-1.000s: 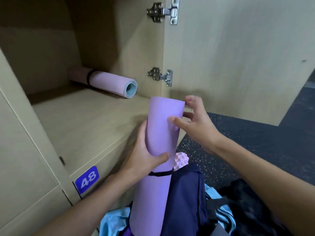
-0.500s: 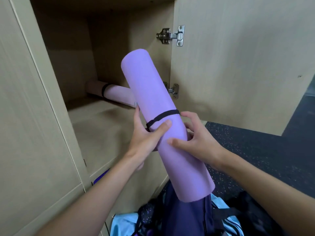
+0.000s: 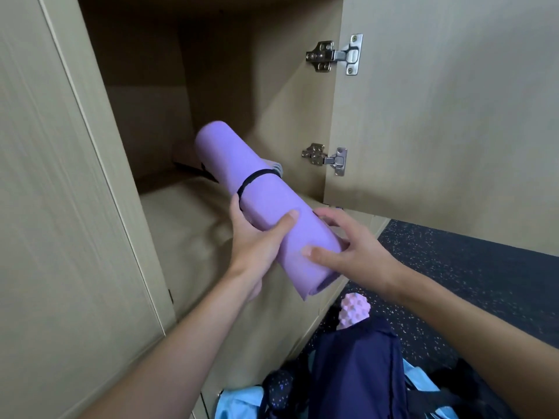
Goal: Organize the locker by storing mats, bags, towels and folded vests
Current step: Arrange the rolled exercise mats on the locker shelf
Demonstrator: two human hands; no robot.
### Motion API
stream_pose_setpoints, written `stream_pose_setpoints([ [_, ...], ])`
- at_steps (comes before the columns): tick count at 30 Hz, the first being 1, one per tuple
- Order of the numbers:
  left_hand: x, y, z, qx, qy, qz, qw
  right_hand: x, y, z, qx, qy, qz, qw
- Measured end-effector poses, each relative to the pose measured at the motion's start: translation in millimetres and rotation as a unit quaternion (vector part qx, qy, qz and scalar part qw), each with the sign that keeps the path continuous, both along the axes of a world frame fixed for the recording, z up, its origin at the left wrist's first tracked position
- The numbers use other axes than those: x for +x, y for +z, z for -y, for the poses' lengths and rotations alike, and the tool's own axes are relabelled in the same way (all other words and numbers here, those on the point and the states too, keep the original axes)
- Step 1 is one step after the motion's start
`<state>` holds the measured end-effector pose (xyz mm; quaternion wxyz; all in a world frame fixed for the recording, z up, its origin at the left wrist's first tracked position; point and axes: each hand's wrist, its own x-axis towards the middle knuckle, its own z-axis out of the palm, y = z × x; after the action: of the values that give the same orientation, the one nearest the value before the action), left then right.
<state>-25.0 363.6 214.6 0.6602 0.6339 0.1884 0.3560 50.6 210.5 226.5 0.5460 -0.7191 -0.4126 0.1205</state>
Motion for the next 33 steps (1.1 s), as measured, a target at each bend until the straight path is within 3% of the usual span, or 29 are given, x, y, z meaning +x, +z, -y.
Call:
stream_pose_setpoints([
  [3,6.2,0.7,-9.0,-0.031,0.052,-0.005,0.998,10.4,-9.6,-5.9,-0.05,0.023,0.05,0.997],
  [6,11.9,-4.0,-17.6,0.008,0.072,-0.049,0.996,17.6,-14.0,-20.4,-0.043,0.008,0.084,0.996],
  [12,19.7,-17.8,-38.0,0.156,0.096,-0.119,0.976,42.8,-15.2,-75.8,0.002,-0.012,0.053,0.999],
  [19,27.0,-15.6,-54.5,0.195,0.108,-0.109,0.969,77.1,-22.9,-102.5,-0.025,0.034,0.036,0.998],
  [22,40.4,-16.0,-58.8,0.22,0.123,-0.132,0.959,92.8,-29.5,-106.6,-0.081,0.068,0.048,0.993],
  [29,70.2,-19.5,-92.0,0.216,0.178,-0.163,0.946,118.8,-35.1,-117.6,-0.234,0.007,0.162,0.959],
  [33,87.3,-21.2,-111.7,0.227,0.204,-0.151,0.94,127.1,-37.3,-125.4,-0.252,-0.005,0.181,0.951],
])
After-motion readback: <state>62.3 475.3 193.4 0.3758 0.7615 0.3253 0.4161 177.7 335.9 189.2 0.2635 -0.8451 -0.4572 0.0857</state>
